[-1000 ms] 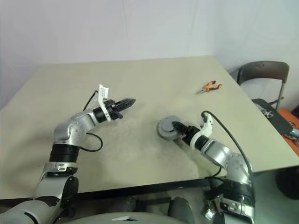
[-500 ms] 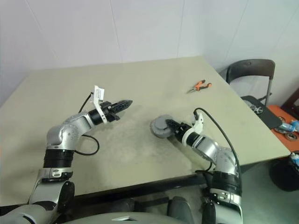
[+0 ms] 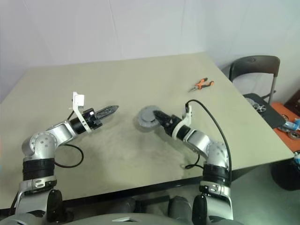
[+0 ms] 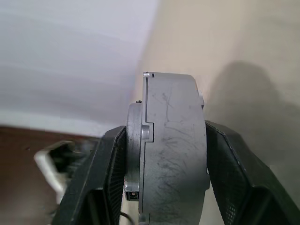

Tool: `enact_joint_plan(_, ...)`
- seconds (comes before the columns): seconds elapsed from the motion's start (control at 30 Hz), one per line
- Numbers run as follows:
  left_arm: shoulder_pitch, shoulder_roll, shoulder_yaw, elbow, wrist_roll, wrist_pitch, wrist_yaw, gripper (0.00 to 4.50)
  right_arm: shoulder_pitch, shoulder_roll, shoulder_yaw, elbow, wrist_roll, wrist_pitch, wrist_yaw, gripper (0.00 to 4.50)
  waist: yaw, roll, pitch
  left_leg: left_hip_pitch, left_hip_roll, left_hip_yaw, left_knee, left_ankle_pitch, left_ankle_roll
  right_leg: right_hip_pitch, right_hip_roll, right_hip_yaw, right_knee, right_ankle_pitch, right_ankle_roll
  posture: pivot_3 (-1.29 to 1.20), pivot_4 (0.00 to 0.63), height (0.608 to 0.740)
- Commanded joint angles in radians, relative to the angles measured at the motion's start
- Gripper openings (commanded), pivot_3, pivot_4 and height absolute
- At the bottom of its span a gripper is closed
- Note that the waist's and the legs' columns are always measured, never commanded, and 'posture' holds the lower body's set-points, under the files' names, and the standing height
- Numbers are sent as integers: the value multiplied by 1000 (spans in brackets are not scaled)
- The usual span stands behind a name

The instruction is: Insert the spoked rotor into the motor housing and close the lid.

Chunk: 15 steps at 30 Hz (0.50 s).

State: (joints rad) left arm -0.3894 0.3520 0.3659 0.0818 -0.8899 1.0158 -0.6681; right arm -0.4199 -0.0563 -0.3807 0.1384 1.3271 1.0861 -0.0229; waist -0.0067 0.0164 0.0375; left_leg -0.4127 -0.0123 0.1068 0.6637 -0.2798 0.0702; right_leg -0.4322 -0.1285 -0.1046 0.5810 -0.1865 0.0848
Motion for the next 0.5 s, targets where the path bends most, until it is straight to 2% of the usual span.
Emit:
enact_joint_plan(0.03,-26,-30,99,1,-110,10,56,345,-51,10,-16,-62,58,-33,32,2166,0,-2,1,0,0,0,1,0,0,0,-1,0,-1,0,0,0,0,740)
enact_joint_plan(0.07,-31,-43,129,12,-133,-1,78,345,-58,12,-16,-65,64,-37,31,2166,-2,-2,1,-1,0,0,1,0,0,0,-2,0,-1,0,-1,0,0,740)
enact_joint_plan(0.17,-34,-81,172,24,-174,-27,132,962,-75,19,-8,-71,82,-43,28,2166,-5,-2,1,-2,-1,0,0,0,0,-1,-3,0,-1,2,1,0,0,740)
enact_joint_plan(0.5,23,-194,163,-18,-264,-28,201,4394,-162,42,17,-79,148,-48,10,2166,-6,-2,2,-5,-1,0,1,0,0,-4,-2,-1,0,2,2,0,0,740)
